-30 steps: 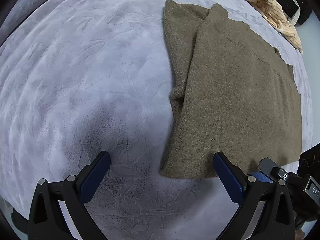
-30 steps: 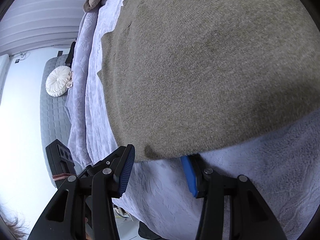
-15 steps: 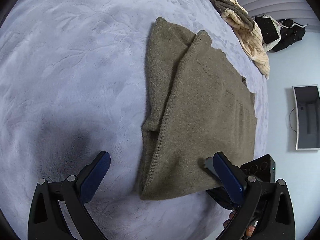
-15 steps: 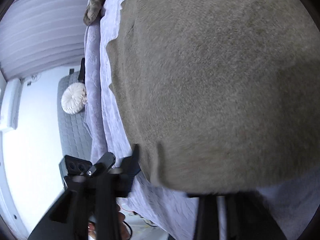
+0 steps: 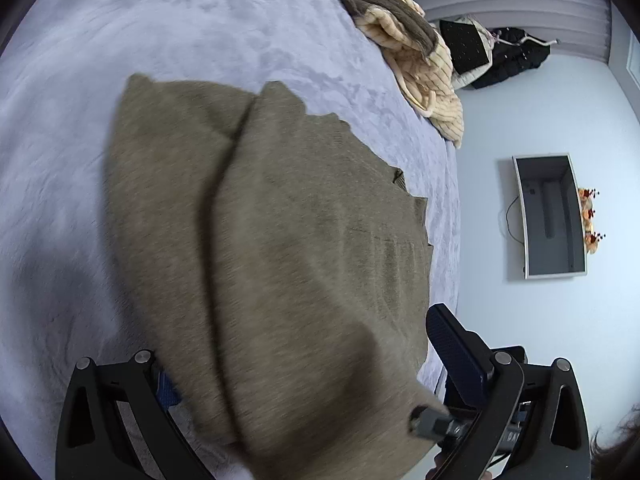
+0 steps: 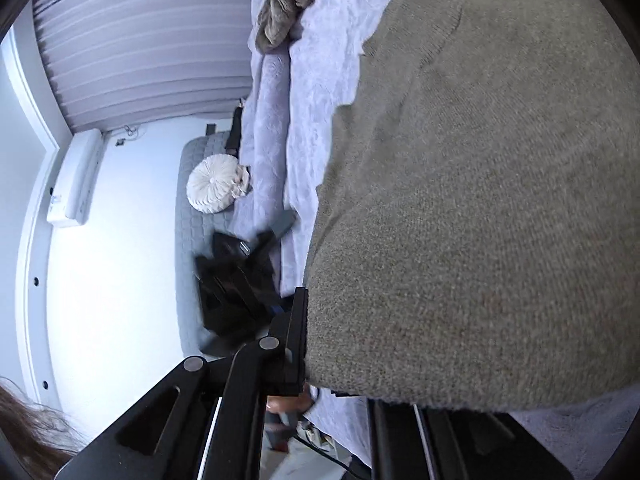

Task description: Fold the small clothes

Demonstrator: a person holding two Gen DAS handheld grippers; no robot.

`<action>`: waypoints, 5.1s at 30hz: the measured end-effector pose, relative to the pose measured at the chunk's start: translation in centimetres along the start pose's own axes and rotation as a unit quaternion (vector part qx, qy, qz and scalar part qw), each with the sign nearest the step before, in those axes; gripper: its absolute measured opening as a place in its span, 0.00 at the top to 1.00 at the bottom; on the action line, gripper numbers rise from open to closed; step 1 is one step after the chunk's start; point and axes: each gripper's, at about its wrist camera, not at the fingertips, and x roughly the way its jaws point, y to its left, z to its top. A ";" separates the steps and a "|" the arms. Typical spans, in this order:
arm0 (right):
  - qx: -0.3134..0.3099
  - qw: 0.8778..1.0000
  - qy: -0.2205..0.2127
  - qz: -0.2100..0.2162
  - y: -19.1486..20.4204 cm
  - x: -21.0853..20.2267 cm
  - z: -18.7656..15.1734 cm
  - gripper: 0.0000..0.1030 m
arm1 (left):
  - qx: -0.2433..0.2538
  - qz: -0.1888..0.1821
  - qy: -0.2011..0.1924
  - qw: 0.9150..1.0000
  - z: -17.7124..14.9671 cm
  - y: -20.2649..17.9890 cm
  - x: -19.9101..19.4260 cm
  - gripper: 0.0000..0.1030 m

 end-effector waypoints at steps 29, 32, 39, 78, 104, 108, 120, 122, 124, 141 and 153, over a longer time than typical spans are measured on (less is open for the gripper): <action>-0.155 0.928 0.013 -0.338 -4.0 -9.5 2.1 0.95 | 0.139 0.200 -0.038 0.969 -1.1 -8.6 2.4 0.74; -0.120 0.947 -0.006 -0.297 -5.2 -10.6 2.2 0.95 | 0.172 0.169 -0.051 0.969 -0.9 -13.1 2.6 0.75; -0.078 0.967 -0.033 -0.238 -7.0 -12.6 2.0 0.96 | 0.265 0.143 -0.025 0.953 -1.5 -23.0 9.5 0.77; 0.017 0.995 -0.091 -0.034 -9.3 -24.1 14.7 0.45 | 0.170 0.349 -0.100 0.916 -1.5 -14.8 10.7 0.24; -0.051 0.962 -0.119 -0.242 -8.6 -21.9 17.7 0.72 | 0.260 0.410 -0.078 0.871 -2.4 -15.4 14.7 0.18; -0.079 0.948 -0.128 -0.281 -6.6 -23.8 15.7 0.72 | 0.244 0.392 -0.066 0.885 -2.6 -15.2 12.6 0.18; -0.101 0.963 -0.053 -0.246 -5.3 -24.9 9.0 0.67 | 0.247 0.306 -0.015 0.919 -5.9 -17.7 12.6 0.18; -0.118 0.955 -0.038 -0.270 -5.3 -24.3 8.3 0.93 | 0.262 0.303 -0.006 0.916 -6.8 -18.2 13.2 0.18; -0.134 0.948 -0.042 -0.287 -5.0 -24.3 7.8 0.93 | 0.274 0.310 0.006 0.910 -7.7 -18.3 13.9 0.18; -0.119 0.926 -0.038 -0.356 -9.8 -24.7 5.5 0.93 | 0.249 0.321 0.070 0.911 -13.2 -13.5 15.7 0.11; -0.087 0.918 -0.045 -0.385 -8.5 -25.5 3.9 0.84 | 0.235 0.332 0.067 0.911 -14.2 -13.8 13.8 0.11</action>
